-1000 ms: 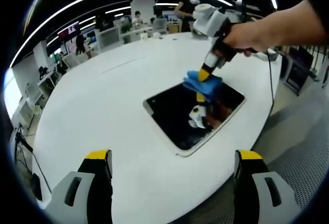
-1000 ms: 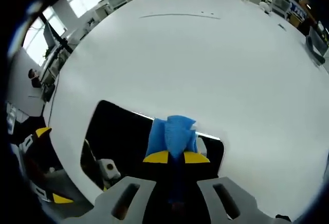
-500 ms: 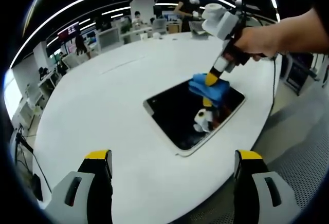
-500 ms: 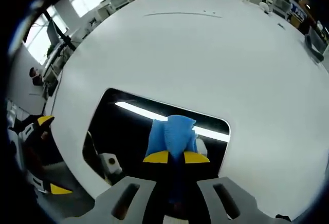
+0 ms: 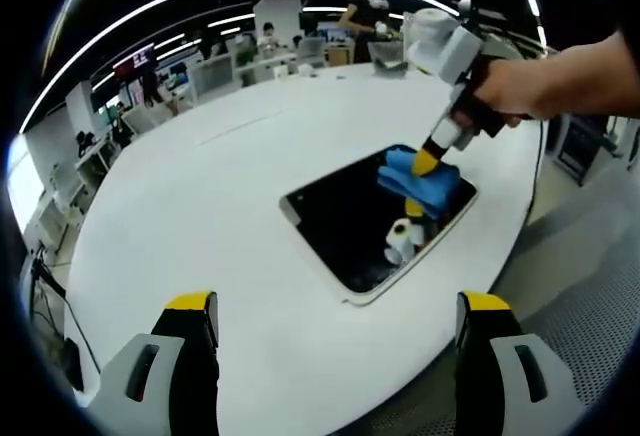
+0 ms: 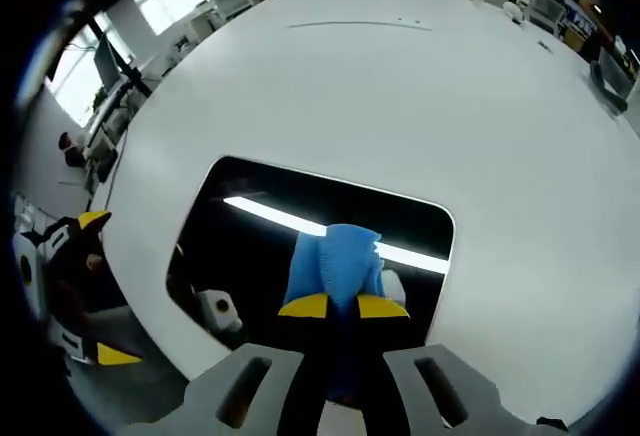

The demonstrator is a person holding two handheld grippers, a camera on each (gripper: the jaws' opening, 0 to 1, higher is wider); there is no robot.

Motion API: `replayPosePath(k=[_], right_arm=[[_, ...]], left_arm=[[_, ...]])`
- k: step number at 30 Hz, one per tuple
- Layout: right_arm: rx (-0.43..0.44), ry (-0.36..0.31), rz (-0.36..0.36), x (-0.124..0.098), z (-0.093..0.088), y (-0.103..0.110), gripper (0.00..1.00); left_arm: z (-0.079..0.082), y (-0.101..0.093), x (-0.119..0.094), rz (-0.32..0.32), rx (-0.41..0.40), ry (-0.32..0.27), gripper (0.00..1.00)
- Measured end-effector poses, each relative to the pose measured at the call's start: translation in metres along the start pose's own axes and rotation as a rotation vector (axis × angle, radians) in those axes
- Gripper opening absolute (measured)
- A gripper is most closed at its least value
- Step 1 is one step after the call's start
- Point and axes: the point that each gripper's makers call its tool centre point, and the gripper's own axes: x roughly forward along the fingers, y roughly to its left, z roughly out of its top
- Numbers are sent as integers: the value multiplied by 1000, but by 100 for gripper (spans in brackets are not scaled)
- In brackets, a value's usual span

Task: Wipe the mirror surface with the cleaning cloth until all visible marks leave the cleaned area.

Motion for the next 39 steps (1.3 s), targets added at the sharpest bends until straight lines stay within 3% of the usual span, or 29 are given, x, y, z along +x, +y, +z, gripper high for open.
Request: replayPosePath(k=[24, 39], right_arm=[[-1, -7, 16, -7, -19, 9, 2], [-29, 7, 39, -15, -40, 18, 2]], left_arm=[[-1, -3, 1, -13, 4, 7, 99], [-2, -4, 1, -17, 7, 8, 99]])
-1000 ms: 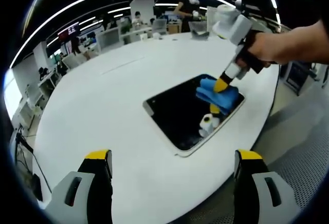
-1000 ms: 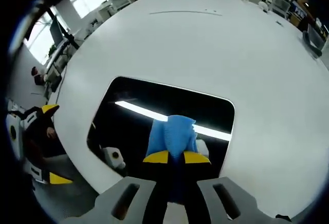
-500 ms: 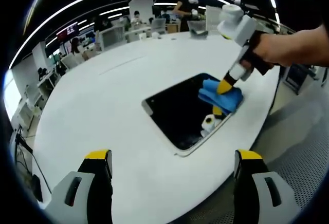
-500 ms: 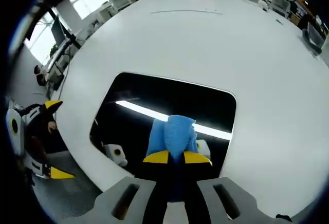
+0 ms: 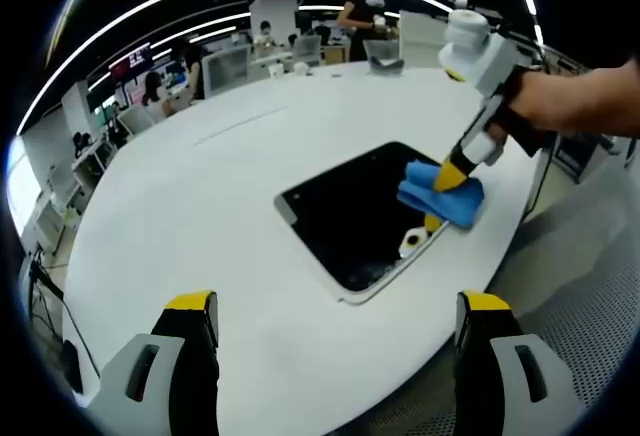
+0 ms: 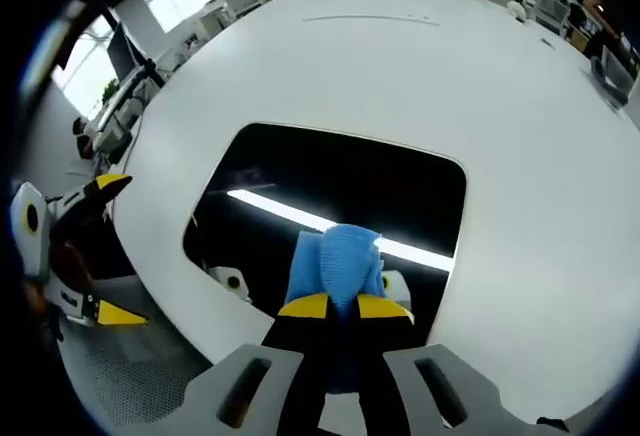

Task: Wipe the mirror surface with the cleaning cloth until all visible marks leave the cleaned area.

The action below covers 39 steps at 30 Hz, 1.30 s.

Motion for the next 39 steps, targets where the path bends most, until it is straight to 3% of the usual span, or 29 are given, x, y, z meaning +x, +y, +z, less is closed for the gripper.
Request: replayPosePath(k=[11, 39], right_arm=[[-16, 13, 37, -6, -19, 9, 3], [-32, -5, 53, -8, -21, 4, 3]], left_arm=[[1, -2, 0, -4, -1, -2, 99], [0, -2, 0, -2, 4, 5, 99]])
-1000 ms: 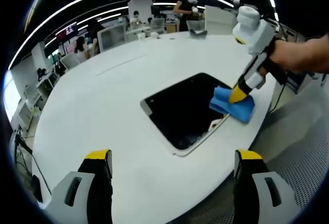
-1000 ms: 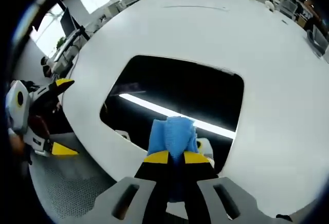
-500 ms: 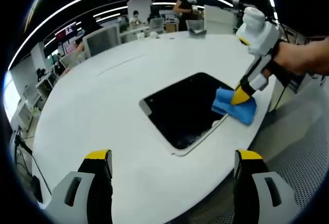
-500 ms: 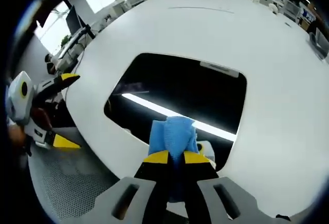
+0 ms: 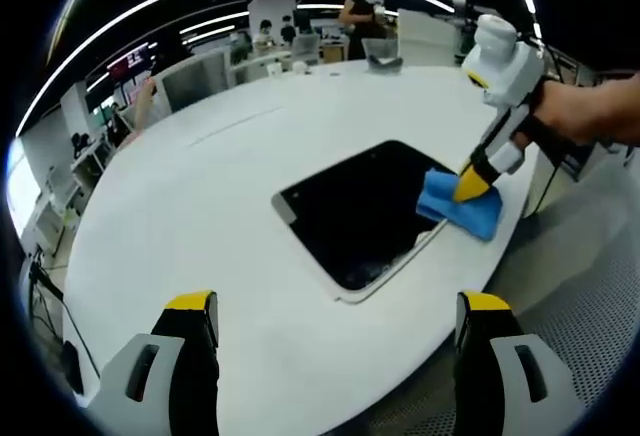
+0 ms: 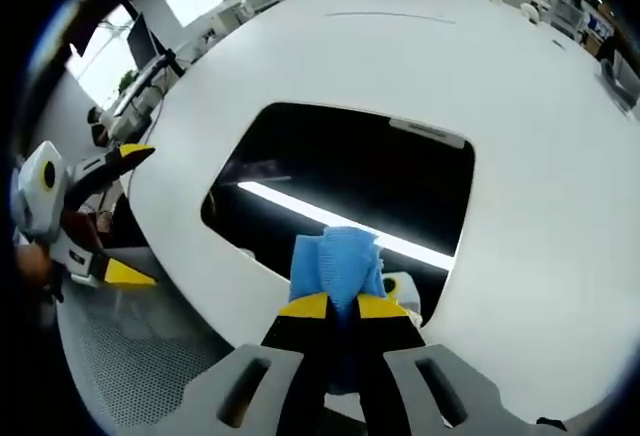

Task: Wipe the mirror surface with the cleaning cloth until all visible marks leave the cleaned area.

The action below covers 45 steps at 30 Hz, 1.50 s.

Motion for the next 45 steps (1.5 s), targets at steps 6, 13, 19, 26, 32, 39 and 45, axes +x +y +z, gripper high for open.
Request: replayPosePath(k=[6, 13, 19, 26, 32, 39, 45], right_arm=[[6, 2, 1, -1, -2, -3, 3], [11, 3, 1, -3, -4, -7, 3], [18, 3, -1, -4, -5, -11, 3], [30, 4, -8, -6, -7, -16, 3], [45, 10, -24, -9, -9, -25, 3], [45, 11, -28, -9, -9, -25, 3], [48, 10, -27, -10, -9, -25, 3]], left_arm=[[0, 0, 0, 0, -1, 0, 99], [0, 1, 0, 2, -1, -1, 99], [0, 1, 0, 2, -3, 0, 99], [0, 0, 0, 0, 0, 2, 99], [-1, 0, 0, -2, 2, 4, 99], [-1, -1, 0, -5, 3, 6, 99], [-1, -1, 0, -5, 4, 6, 99]])
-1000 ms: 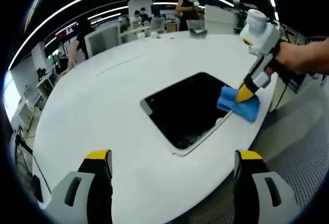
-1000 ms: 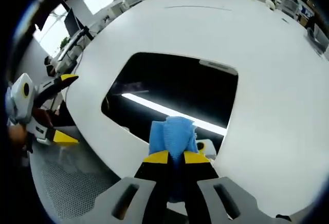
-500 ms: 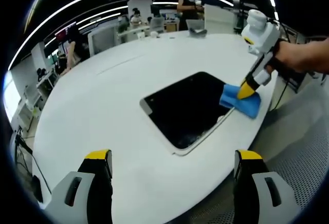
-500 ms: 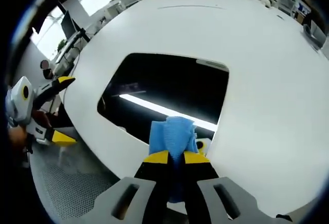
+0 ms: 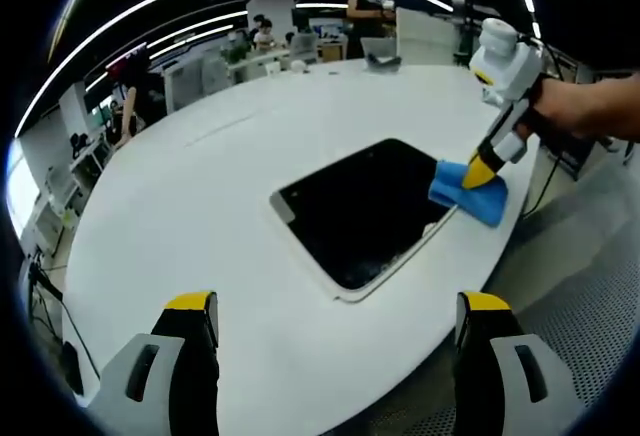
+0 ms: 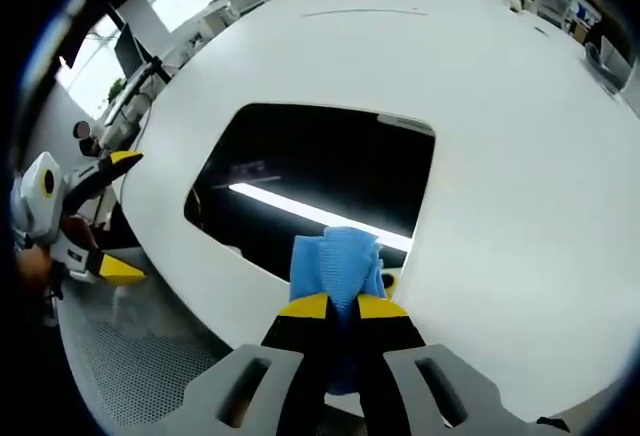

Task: Wipe the mirror surface with the cleaning cloth until all visible marks leave the cleaned area.

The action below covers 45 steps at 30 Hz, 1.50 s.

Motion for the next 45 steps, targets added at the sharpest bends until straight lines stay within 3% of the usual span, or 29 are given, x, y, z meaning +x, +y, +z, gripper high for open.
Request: replayPosePath(k=[45], right_arm=[[42, -2, -37, -2, 0, -14, 3]], left_arm=[[1, 0, 0, -4, -4, -1, 99]])
